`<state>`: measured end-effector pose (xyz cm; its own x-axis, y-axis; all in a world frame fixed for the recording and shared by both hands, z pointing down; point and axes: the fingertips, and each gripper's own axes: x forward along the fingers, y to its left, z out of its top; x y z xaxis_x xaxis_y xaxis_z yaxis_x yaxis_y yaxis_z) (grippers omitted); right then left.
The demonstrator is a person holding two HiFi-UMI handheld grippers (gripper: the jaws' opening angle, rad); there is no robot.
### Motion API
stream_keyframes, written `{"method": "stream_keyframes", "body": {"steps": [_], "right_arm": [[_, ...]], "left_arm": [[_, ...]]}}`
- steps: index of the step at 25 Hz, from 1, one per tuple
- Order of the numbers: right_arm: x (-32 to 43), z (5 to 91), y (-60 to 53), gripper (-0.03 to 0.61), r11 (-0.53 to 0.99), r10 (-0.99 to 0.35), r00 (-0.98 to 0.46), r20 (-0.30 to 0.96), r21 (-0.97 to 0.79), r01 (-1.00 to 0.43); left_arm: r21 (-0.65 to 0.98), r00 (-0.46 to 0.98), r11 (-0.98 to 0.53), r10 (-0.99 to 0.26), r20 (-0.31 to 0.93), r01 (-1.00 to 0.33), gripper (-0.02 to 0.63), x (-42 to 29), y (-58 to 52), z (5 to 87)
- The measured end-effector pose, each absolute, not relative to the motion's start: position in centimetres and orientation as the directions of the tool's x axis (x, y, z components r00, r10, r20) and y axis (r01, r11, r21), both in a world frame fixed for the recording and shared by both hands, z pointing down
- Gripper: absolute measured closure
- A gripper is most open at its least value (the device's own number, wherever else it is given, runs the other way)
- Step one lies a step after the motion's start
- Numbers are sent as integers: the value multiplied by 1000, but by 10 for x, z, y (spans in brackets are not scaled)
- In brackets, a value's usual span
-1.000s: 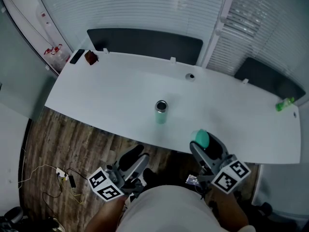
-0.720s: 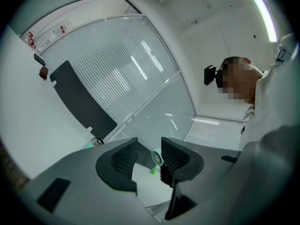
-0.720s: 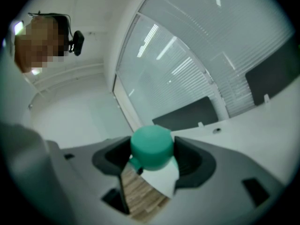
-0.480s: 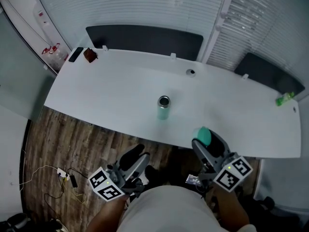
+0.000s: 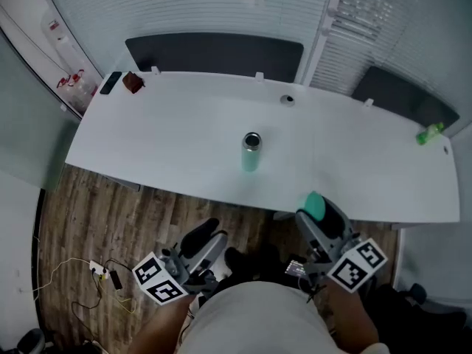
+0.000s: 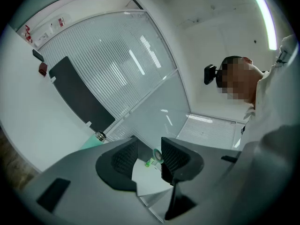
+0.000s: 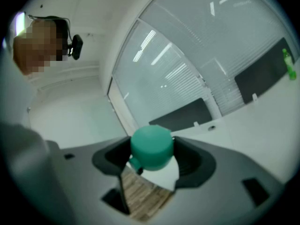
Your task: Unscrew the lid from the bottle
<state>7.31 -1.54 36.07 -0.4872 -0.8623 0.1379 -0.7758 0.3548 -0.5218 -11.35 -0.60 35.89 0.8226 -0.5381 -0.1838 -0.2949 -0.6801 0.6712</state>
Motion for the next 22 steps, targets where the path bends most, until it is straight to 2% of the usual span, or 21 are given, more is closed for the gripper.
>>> {"method": "stream_keyframes", "body": {"steps": [6,16,22], "right_arm": [[78,355,-15,275,404,-842,-528,113,-517,-755],[132,350,4,275,461,-798,-592,113,-518,-721],[145,356,13,275,489,-784,-613,101,-509,-709]], "left_arm": [[660,791,-671,-582,-187,-337,445,-108,4,355],[677,769,-643,-615,-177,-358,445,-37,35,354],[677,744,-625,-647,-171,-388,445,-28,49,359]]}}
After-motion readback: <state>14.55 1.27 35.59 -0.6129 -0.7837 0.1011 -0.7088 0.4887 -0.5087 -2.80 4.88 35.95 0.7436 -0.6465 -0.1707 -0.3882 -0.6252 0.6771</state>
